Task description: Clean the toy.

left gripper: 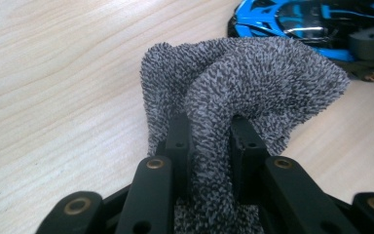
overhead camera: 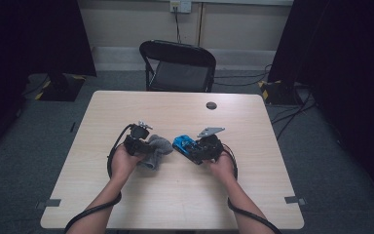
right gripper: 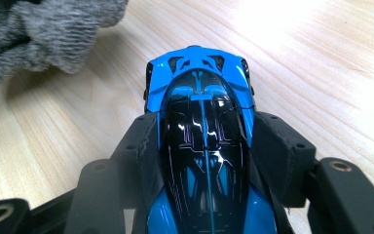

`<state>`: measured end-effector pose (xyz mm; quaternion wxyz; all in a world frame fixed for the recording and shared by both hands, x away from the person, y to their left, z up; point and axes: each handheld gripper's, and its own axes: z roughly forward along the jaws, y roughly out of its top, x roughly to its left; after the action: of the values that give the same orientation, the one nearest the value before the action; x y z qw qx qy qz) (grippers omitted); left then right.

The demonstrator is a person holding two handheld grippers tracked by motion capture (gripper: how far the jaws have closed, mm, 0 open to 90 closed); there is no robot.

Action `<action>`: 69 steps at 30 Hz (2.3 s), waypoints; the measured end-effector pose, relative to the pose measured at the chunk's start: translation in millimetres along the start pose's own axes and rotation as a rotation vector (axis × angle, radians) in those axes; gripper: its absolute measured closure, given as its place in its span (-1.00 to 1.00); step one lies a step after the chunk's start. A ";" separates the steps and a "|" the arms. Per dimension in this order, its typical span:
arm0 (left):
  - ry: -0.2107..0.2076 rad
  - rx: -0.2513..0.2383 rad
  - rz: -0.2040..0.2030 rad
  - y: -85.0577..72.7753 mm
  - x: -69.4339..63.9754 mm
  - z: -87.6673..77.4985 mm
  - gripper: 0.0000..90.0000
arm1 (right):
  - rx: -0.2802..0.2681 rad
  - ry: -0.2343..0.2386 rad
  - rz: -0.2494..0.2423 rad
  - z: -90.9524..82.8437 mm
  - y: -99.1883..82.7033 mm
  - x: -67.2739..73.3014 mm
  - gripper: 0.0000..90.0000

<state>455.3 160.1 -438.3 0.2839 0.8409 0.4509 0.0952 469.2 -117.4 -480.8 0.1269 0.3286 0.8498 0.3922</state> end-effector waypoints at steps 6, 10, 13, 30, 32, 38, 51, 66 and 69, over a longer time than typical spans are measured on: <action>-0.019 -0.007 0.028 -3.0 -8.5 -8.5 0.64 | 0.004 -0.008 -0.003 -0.8 0.1 1.2 -0.03; -0.042 -0.006 0.027 -6.0 -12.0 -9.3 0.64 | -0.005 -0.012 0.008 -0.9 -0.3 3.4 -0.17; -0.051 0.000 0.030 -7.8 -15.2 -8.6 0.64 | -0.004 -0.022 -0.002 -4.0 0.6 4.0 -0.26; -0.188 0.009 0.187 5.9 -97.9 6.3 0.64 | -0.047 0.007 0.008 -70.6 -4.2 -26.3 -0.39; -0.212 0.011 0.209 9.4 -111.8 11.7 0.64 | -0.048 0.005 0.010 -77.5 -7.6 -29.6 -0.39; -0.267 0.015 0.265 21.0 -151.5 26.8 0.63 | -0.031 0.002 0.015 -91.1 -17.2 -36.3 -0.44; -0.323 0.037 0.301 34.4 -196.5 59.6 0.61 | -0.020 -0.001 0.000 -113.0 -28.1 -44.3 -0.45; -0.329 -0.029 0.336 31.8 -201.9 56.4 -0.09 | -0.017 0.027 -0.008 -122.5 -43.8 -50.2 -0.45; -0.328 -0.044 0.342 31.1 -199.3 47.7 -0.11 | -0.021 0.049 -0.013 -123.8 -45.5 -48.9 -0.43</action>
<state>382.4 -33.9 -440.9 0.3512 0.9028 0.2478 0.0138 426.5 -243.4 -435.2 0.1121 0.3118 0.8506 0.4082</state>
